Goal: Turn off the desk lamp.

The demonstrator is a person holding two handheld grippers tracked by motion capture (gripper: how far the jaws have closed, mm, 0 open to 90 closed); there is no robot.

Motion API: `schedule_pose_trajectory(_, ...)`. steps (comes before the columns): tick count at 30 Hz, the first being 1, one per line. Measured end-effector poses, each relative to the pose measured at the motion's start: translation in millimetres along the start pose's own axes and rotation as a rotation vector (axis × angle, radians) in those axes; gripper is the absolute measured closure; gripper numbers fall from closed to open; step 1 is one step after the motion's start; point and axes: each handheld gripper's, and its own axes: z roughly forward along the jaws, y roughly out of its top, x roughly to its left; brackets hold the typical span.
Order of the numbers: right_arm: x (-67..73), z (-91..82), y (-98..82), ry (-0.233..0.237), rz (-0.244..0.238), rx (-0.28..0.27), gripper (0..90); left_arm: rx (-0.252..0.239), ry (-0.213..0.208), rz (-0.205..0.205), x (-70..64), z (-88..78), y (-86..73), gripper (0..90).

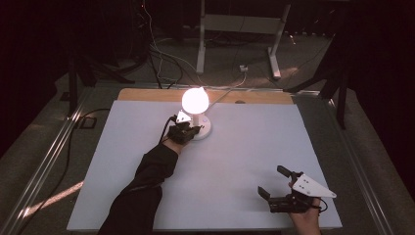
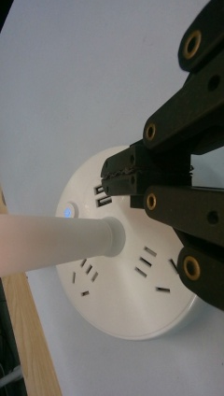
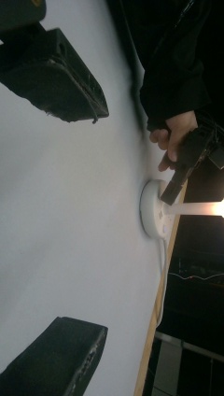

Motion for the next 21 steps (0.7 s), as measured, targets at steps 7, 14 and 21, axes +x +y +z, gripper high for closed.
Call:
schedule_pose_trajectory(7,0.0,0.1,-0.1,0.003,0.004,0.002,0.0,0.004,0.004,-0.003,-0.3,2.0,0.3,90.0)
schedule_pose_trajectory(14,0.0,0.3,-0.2,0.003,0.003,0.003,0.0,0.018,-0.003,0.007,-1.3,2.8,2.1,90.0)
schedule_pose_trajectory(21,0.3,-0.3,0.1,0.003,0.003,0.002,0.0,0.015,-0.017,0.012,-4.6,5.2,1.0,90.0)
